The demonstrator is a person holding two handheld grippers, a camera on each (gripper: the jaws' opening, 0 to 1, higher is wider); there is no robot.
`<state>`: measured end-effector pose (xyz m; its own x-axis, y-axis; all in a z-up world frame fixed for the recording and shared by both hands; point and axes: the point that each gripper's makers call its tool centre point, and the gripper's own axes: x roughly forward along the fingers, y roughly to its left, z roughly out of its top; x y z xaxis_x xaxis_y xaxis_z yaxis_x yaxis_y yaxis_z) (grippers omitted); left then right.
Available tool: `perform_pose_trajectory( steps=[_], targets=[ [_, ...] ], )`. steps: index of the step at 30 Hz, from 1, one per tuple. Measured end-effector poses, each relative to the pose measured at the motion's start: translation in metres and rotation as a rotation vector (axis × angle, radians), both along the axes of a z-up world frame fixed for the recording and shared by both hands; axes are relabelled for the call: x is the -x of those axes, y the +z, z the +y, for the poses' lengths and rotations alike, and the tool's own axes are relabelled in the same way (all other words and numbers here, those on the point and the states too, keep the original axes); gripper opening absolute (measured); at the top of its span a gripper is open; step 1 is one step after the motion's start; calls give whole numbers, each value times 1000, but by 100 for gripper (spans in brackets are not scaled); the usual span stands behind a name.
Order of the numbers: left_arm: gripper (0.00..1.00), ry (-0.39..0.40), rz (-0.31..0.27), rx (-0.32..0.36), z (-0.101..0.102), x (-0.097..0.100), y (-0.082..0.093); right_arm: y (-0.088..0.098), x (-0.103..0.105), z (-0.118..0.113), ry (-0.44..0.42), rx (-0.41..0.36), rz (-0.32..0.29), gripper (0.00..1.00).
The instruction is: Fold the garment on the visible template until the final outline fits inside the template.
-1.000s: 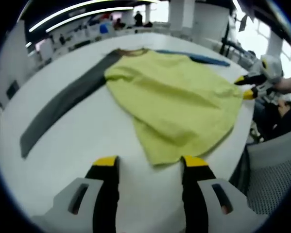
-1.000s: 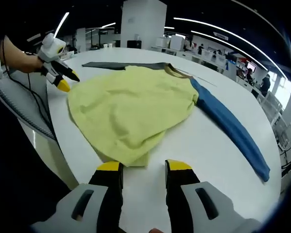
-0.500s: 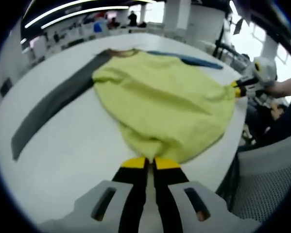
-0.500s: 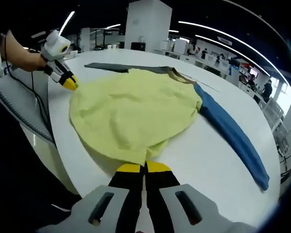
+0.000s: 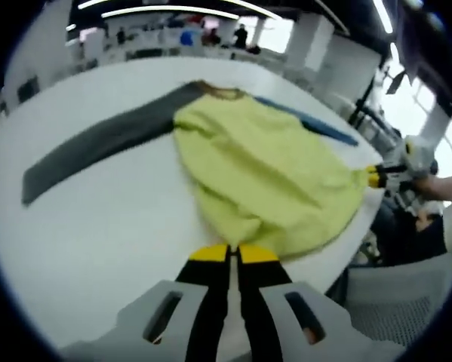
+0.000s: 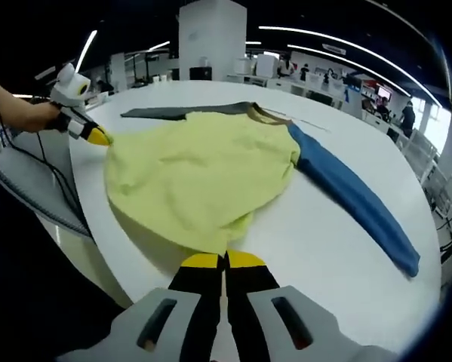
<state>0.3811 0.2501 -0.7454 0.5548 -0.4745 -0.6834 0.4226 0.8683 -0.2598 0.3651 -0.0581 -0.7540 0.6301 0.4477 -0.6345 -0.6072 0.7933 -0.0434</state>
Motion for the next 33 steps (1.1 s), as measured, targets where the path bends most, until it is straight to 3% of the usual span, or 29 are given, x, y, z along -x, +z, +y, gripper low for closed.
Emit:
perform_pose_trajectory(
  steps=[3, 7, 13, 25, 33],
  targets=[
    [0, 52, 11, 41, 5, 2, 8, 8, 3, -2, -28, -36, 2, 1],
    [0, 87, 24, 46, 10, 6, 10, 17, 7, -6, -83, -101, 21, 1],
    [0, 166, 53, 64, 18, 13, 16, 29, 18, -7, -97, -119, 29, 1],
    [0, 229, 111, 86, 24, 37, 8, 23, 41, -13, -185, -152, 114, 1],
    [0, 213, 152, 62, 24, 49, -4, 13, 58, -15, -220, -167, 166, 1]
  ],
)
